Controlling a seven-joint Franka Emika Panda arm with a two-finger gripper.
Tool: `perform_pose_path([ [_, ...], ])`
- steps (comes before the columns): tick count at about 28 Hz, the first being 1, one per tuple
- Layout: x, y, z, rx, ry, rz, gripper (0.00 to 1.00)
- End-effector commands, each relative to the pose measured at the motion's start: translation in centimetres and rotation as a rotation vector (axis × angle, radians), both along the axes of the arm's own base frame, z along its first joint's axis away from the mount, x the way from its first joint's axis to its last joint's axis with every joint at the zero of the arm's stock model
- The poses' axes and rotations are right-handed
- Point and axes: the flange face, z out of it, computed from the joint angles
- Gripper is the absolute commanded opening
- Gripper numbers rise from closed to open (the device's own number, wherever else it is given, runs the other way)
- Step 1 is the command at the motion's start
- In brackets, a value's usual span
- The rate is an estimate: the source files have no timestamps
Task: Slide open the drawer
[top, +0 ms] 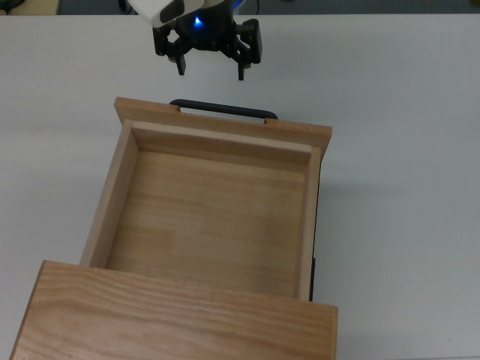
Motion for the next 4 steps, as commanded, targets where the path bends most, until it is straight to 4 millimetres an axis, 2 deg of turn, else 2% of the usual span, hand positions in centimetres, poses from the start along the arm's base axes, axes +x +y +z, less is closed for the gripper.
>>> perform_pose_path([
  [1, 0.23, -0.12, 0.45, -0.005, -0.001, 0.025, 1.00],
  [4, 0.25, -0.03, 0.29, -0.003, 0.002, 0.027, 1.00],
])
